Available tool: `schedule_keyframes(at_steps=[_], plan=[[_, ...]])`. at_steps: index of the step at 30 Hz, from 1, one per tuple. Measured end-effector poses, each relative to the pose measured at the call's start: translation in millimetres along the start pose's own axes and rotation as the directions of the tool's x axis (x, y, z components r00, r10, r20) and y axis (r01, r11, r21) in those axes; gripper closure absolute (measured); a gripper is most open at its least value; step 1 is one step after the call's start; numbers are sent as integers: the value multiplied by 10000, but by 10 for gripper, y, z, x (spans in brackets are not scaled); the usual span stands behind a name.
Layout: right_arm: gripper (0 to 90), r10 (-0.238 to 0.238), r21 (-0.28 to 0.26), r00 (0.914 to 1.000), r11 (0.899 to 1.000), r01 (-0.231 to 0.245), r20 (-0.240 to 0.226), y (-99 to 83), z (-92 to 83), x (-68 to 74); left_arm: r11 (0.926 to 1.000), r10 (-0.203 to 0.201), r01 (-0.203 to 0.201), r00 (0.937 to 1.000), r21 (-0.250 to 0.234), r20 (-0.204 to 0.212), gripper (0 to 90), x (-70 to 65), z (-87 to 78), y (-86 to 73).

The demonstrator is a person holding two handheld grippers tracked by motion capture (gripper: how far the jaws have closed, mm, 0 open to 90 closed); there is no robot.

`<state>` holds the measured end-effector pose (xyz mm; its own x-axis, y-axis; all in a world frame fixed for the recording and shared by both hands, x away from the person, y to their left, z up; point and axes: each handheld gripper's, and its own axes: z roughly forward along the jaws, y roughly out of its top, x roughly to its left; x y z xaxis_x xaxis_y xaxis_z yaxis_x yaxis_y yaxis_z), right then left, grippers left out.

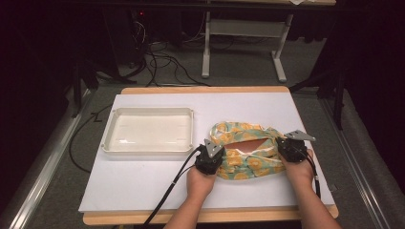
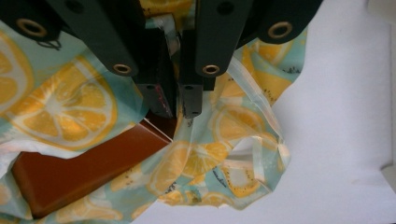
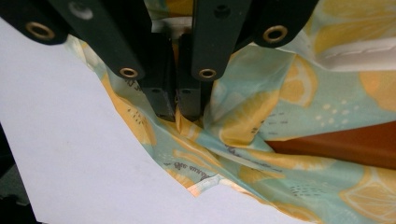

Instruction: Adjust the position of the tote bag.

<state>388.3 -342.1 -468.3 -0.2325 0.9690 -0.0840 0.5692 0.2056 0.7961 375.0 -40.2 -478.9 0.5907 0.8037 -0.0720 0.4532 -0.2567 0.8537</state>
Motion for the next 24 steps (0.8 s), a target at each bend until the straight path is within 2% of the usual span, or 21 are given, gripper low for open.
schedule_keyframes(at_steps=[3, 6, 8, 10, 11, 12, 16, 19, 21, 24], plan=[[875, 104, -85, 9999, 9999, -104, -29, -22, 6, -4, 9993, -26, 25, 10000, 362, 15, 847, -11, 7, -1], [800, 290, -41, 9995, 9996, -289, 143, 7, -24, -11, 9988, 143, -141, 9999, 473, -45, 844, -40, -16, -15], [776, 550, -268, 9985, 9981, -549, 29, 41, -81, -44, 9984, 105, -108, 9999, 556, 45, 815, -31, -41, -14], [741, 639, -549, 9979, 9964, -641, -58, 84, -148, -58, 9983, 23, -37, 9997, 589, 241, 734, -21, -68, -8], [738, 714, -667, 9974, 9952, -718, -86, 108, -179, -51, 9988, 100, -113, 9996, 480, 263, 692, -10, -104, -3], [723, 627, -836, 9979, 9944, -639, -171, 136, -213, -39, 9995, 16, -31, 9989, 313, 466, 617, -9, -138, -5], [702, 452, -932, 9982, 9945, -487, -384, 194, -257, 31, 9988, 479, -469, 9949, -136, 891, 466, -32, -245, -9], [701, 189, -868, 9992, 9960, -219, -353, 219, -229, 81, 9991, 411, -402, 9935, -103, 1065, 444, -39, -233, -19], [696, 344, -812, 9990, 9960, -366, -290, 217, -210, 81, 9992, 388, -393, 9940, 31, 1024, 442, -31, -204, -32], [691, 749, -807, 9970, 9938, -763, -208, 194, -187, 19, 9962, 617, -673, 9934, 560, 964, 452, -29, -129, -82]])
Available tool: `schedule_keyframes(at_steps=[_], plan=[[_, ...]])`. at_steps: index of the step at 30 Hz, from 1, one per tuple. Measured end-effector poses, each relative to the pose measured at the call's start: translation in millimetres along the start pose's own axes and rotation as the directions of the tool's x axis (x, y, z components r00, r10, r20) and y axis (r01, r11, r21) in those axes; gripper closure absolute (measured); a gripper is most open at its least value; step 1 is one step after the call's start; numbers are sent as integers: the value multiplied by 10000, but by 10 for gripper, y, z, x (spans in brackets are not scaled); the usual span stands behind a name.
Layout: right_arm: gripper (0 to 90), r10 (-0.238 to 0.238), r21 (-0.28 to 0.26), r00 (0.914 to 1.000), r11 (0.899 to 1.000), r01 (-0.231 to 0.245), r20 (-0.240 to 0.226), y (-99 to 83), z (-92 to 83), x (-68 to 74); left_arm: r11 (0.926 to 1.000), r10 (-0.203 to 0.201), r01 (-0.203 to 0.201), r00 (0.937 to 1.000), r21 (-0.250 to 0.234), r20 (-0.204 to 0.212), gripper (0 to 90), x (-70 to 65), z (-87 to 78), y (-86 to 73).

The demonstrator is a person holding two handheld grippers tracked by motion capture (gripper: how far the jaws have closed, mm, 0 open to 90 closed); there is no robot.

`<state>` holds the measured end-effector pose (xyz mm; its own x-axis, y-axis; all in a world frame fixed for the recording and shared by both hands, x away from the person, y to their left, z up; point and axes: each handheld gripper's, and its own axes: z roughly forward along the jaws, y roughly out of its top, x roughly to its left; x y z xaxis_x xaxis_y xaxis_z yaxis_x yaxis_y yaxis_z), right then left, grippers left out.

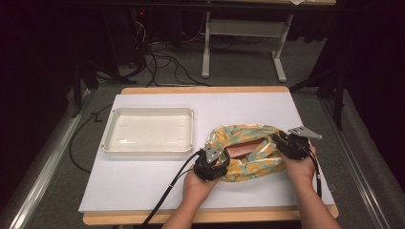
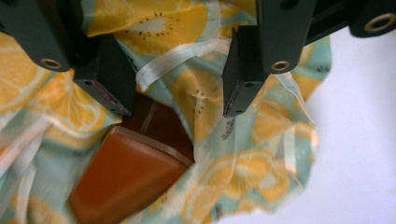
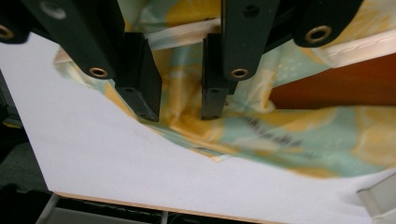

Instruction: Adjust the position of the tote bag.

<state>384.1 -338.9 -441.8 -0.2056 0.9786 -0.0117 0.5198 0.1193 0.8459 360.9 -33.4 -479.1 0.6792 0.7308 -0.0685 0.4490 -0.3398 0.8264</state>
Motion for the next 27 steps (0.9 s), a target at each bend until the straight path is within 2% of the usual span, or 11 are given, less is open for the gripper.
schedule_keyframes(at_steps=[2, 5, 9, 12, 14, 18, 19, 22, 23, 25, 27], plan=[[693, 165, 63, 9998, 9998, -164, -84, -9, 16, -28, 9998, 10, -8, 10000, 210, -67, 453, 3, 23, -1], [701, 311, 22, 9994, 9995, -311, -147, -12, 40, -45, 9972, 278, -245, 9986, 702, -459, 459, -23, 76, 19], [733, 564, -23, 9981, 9984, -565, -234, -8, 63, -61, 9972, 188, -132, 9970, 742, -753, 461, -34, 89, 35], [799, 430, 27, 9983, 9991, -430, -387, 3, 67, -41, 9998, -196, 195, 9993, -40, -306, 430, 7, 2, 22], [835, 474, 44, 9971, 9989, -472, -602, 5, 73, -29, 9976, -251, 242, 9996, -648, -129, 407, 21, -83, 21], [857, 296, 55, 9972, 9996, -293, -684, 12, 80, 18, 9910, 142, -160, 9998, -1327, -146, 432, -19, -235, 10], [857, 262, 61, 9971, 9996, -258, -710, 14, 82, 19, 9885, 128, -145, 9998, -1508, -121, 442, -26, -273, 6], [858, 260, 66, 9970, 9997, -256, -723, 14, 82, 21, 9724, 94, -144, 9997, -2329, -223, 537, -56, -398, 17], [858, 261, 67, 9971, 9996, -257, -718, 14, 81, 23, 9628, 3, -52, 9998, -2703, -180, 612, -63, -439, 43], [858, 231, 67, 9973, 9997, -227, -698, 13, 79, 25, 9533, 31, -72, 9999, -3019, -139, 734, -78, -451, 109], [860, 139, 74, 9976, 9999, -134, -676, 15, 77, 29, 9517, 187, -221, 9997, -3062, -139, 842, -104, -412, 210]])
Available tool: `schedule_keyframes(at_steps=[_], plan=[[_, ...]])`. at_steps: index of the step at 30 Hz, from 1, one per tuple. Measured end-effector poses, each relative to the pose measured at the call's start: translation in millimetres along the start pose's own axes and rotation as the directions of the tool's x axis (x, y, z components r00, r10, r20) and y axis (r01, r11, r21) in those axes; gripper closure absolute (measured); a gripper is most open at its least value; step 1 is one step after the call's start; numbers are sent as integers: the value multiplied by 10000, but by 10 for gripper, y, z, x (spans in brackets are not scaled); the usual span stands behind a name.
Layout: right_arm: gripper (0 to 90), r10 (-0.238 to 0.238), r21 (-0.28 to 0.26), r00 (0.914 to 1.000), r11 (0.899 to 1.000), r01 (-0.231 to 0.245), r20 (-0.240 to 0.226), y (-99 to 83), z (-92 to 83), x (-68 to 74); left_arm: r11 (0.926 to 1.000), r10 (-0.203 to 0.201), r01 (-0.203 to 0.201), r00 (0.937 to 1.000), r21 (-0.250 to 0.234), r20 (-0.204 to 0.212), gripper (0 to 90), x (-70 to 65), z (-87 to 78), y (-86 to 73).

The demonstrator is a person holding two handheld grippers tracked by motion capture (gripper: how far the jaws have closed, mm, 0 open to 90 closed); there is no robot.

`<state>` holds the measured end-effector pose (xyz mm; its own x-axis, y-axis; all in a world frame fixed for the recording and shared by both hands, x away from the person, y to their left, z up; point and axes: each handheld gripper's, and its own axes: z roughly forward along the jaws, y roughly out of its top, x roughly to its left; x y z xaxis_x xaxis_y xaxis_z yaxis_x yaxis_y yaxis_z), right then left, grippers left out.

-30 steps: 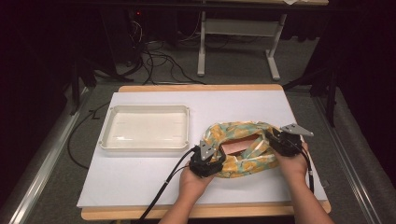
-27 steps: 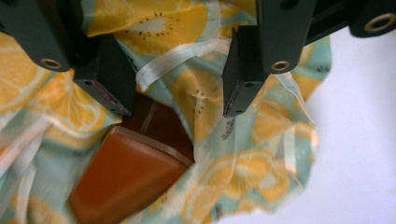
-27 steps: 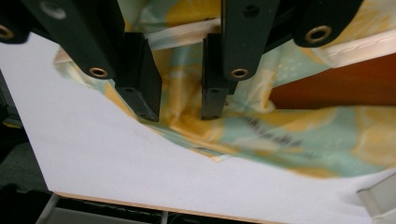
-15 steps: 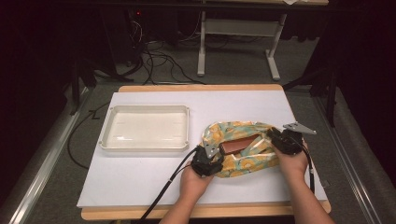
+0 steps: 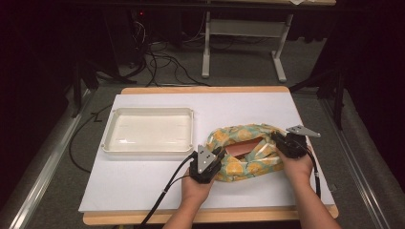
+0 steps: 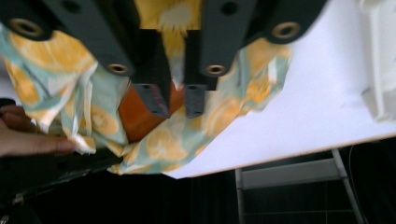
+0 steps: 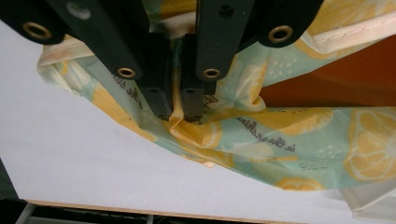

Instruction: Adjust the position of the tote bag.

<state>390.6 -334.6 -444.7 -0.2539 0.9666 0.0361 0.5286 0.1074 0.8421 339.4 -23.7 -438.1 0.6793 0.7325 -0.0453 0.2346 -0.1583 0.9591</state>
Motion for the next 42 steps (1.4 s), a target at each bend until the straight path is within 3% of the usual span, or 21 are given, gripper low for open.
schedule_keyframes(at_steps=[2, 4, 5, 6, 8, 13, 15, 17, 19, 22, 24, 28, 33, 36, 39, 42], plan=[[860, -11, 12, 10000, 10000, 11, -4, 0, -3, 5, 10000, -51, 51, 10000, -34, 28, 878, -16, 102, 72], [861, -29, 2, 10000, 10000, 29, 6, -1, -3, 6, 9988, -275, 293, 9986, 404, -441, 824, 14, 255, 99], [861, -39, -3, 10000, 10000, 39, 26, -2, -3, 7, 9967, -293, 348, 9967, 730, -754, 838, 46, 337, 76], [861, -50, -13, 10000, 10000, 50, 38, -2, -2, 9, 9907, -344, 477, 9938, 1271, -1054, 869, 96, 437, 25], [862, -75, -17, 10000, 10000, 76, 40, -3, -1, 10, 9806, -346, 593, 9906, 1870, -1327, 900, 148, 527, -65], [862, -240, -129, 9997, 9996, 241, 93, -27, -16, 12, 9569, -318, 606, 9940, 2839, -1050, 900, 129, 506, -273], [862, -199, -152, 9998, 9997, 200, 73, -28, -13, 2, 9431, 75, 207, 9965, 3318, -836, 900, 70, 480, -300], [862, -117, -171, 9998, 9998, 119, 129, -27, -6, 10, 9127, 656, -403, 9967, 4067, -485, 900, 2, 490, -321], [859, -50, -172, 9999, 9998, 53, 157, -20, 3, 17, 9075, 1229, -911, 9911, 4100, -517, 888, -53, 473, -330], [791, -123, -74, 9998, 9999, 124, 147, 16, -23, 42, 9114, 1080, -743, 9923, 4048, -612, 844, -38, 467, -330], [776, -142, -222, 9999, 9997, 143, 63, 41, -85, 81, 9146, 831, -552, 9952, 4005, -524, 831, -14, 460, -330], [764, -440, -683, 9990, 9967, 431, -119, 118, -239, 202, 9153, 742, -501, 9962, 3996, -450, 837, -6, 462, -331], [692, -773, -1365, 9961, 9881, 709, -422, 236, -435, 458, 9152, 744, -508, 9963, 3997, -437, 843, -6, 461, -332], [638, -1020, -1665, 9909, 9823, 863, -882, 261, -520, 678, 9158, 727, -494, 9964, 3986, -434, 844, -3, 460, -333], [573, -1367, -660, 9881, 9890, 1320, -713, 111, -394, 839, 9152, 718, -486, 9965, 4001, -432, 843, -2, 459, -331], [601, -1307, 287, 9913, 9911, 1303, 145, -113, -285, 732, 9171, 716, -473, 9963, 3959, -466, 835, -4, 455, -333]])
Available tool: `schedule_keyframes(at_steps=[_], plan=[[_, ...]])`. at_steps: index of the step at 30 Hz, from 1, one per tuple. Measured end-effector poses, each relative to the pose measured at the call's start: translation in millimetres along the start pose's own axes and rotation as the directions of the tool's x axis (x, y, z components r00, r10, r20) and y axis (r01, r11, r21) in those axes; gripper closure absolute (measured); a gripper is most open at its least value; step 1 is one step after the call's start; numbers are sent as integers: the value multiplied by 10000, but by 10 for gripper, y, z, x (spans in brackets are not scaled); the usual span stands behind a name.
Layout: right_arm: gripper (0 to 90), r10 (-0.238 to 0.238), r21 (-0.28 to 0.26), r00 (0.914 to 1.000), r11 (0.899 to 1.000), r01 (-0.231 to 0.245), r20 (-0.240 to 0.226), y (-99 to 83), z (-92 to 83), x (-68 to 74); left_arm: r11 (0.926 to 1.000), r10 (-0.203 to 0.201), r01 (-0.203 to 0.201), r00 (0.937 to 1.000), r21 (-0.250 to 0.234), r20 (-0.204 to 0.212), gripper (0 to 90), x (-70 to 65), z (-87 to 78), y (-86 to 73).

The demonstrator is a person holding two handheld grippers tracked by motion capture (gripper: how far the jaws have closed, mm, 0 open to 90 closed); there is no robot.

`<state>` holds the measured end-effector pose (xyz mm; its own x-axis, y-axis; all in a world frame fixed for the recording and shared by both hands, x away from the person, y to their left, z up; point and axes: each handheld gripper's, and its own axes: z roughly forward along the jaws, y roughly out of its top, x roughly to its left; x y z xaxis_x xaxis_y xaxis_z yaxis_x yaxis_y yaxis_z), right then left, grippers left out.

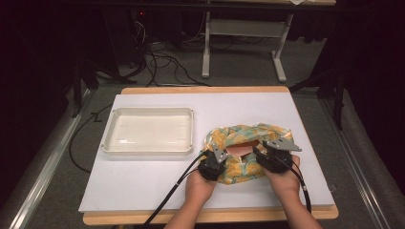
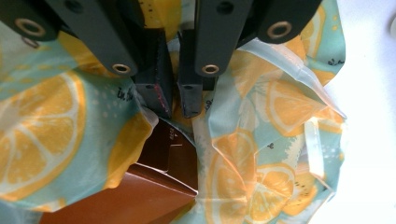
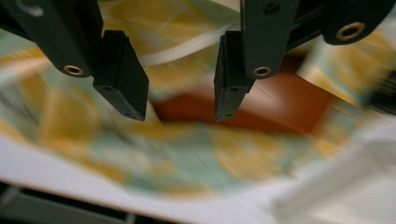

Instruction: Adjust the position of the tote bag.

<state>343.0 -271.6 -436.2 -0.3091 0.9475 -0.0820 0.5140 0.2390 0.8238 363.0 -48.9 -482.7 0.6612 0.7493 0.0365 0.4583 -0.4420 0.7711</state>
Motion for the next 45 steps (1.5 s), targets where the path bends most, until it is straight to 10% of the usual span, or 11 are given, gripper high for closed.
schedule_keyframes(at_steps=[7, 14, 18, 23, 26, 28, 33, 39, 45], plan=[[900, 36, 1143, 9894, 9932, -203, 1450, -170, 30, -496, 9999, 117, -117, 9999, -45, -114, 754, -13, -7, -1], [900, 629, 1318, 9911, 9882, -783, 1174, -292, 101, -717, 9948, -529, 560, 9979, -847, 380, 557, 43, -201, 18], [892, 484, 1035, 9949, 9930, -575, 890, -275, 83, -633, 9740, -716, 793, 9965, -2122, 438, 642, 71, -435, 51], [895, 559, 744, 9961, 9954, -609, 676, -248, 50, -609, 9270, -492, 639, 9976, -3695, 491, 826, 71, -614, 164], [900, 475, 580, 9970, 9970, -511, 611, -221, 23, -594, 9152, -195, 392, 9984, -4011, 531, 828, 17, -641, 304], [900, 487, 461, 9975, 9976, -511, 520, -206, 0, -581, 9171, -174, 427, 9976, -3963, 673, 848, -3, -599, 387], [900, 505, 471, 9978, 9975, -525, 439, -204, 15, -572, 9754, -983, 1099, 9927, -1909, 692, 854, 50, -177, 339], [900, 485, 513, 9980, 9974, -505, 399, -209, 31, -558, 9688, -1401, 1640, 9808, -1856, 1353, 677, 75, -258, 120], [900, 596, 515, 9978, 9968, -611, 298, -207, 47, -551, 9750, -1221, 1441, 9834, -1689, 1339, 555, 80, -342, 84]])
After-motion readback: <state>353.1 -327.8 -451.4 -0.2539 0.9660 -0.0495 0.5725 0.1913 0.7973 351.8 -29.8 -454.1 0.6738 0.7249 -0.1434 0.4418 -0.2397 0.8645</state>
